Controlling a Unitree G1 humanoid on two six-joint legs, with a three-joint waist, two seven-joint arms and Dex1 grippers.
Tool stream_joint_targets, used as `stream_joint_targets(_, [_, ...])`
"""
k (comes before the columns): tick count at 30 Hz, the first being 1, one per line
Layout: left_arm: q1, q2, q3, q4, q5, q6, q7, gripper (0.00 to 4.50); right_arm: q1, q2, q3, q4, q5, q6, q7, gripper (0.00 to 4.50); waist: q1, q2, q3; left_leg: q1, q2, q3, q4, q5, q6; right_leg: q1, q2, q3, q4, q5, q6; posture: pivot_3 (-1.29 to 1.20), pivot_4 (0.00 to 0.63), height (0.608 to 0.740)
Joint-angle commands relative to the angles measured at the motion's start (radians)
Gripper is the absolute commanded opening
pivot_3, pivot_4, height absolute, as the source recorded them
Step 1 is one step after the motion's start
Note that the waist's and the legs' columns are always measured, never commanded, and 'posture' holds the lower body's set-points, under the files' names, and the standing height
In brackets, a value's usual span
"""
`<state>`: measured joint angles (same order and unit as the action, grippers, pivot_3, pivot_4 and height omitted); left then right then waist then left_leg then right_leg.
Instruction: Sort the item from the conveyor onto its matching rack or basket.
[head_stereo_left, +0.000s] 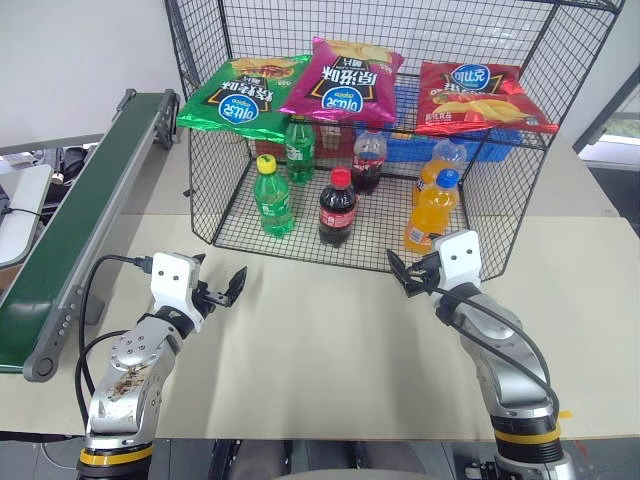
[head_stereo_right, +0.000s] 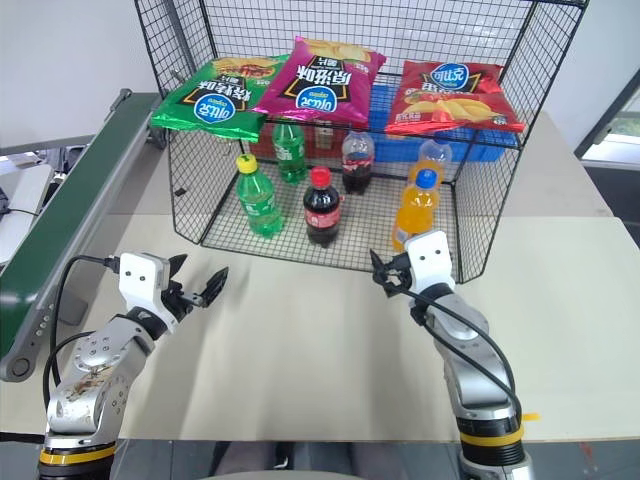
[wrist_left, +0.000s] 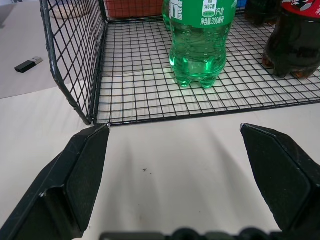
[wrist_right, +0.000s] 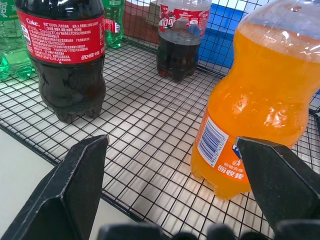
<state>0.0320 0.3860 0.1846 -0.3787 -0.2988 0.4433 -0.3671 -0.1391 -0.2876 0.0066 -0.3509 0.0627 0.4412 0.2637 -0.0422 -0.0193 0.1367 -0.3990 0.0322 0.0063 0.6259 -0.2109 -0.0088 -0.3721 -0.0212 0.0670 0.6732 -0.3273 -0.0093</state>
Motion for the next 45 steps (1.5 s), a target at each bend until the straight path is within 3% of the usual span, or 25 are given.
stream_joint_targets(1, [0.012, 0.031, 0.044, -0.071, -0.038, 0.016, -0.025, 4.45, -0.005, -0.022, -0.017, -0.079, 0.04, 0.01, 0.038, 4.5, 0.0, 0.0, 0.0, 0.0, 0.0, 0.0, 0.0, 0.0, 0.0, 0.0, 0.0, 0.0, 0.0, 0.0, 0.0, 0.0, 0.15, 0.74])
stream_joint_targets(7, [0.023, 0.096, 0.146, -0.164, -0.167, 0.034, -0.093, 4.45, -0.026, -0.094, -0.041, -0.265, 0.166, 0.107, 0.147, 4.5, 0.0, 0.0, 0.0, 0.0, 0.001, -0.001, 0.0, 0.0, 0.0, 0.001, -0.002, -0.001, 0.0, 0.0, 0.0, 0.0, 0.15, 0.74])
stream_joint_targets(16, [-0.017, 0.122, 0.174, -0.208, -0.256, 0.08, -0.084, 4.45, -0.055, -0.109, -0.059, -0.293, 0.221, 0.132, 0.146, 4.5, 0.0, 0.0, 0.0, 0.0, 0.0, -0.001, 0.0, 0.0, 0.0, 0.002, 0.0, 0.0, -0.002, 0.0, 0.0, 0.0, 0.15, 0.74])
stream_joint_targets(45, [0.021, 0.146, 0.186, -0.232, -0.273, 0.086, -0.073, 4.45, -0.086, -0.114, -0.052, -0.284, 0.212, 0.141, 0.122, 4.5, 0.0, 0.0, 0.0, 0.001, 0.0, -0.001, 0.0, 0.0, 0.0, 0.002, 0.0, 0.0, -0.002, 0.0, 0.0, 0.0, 0.15, 0.74])
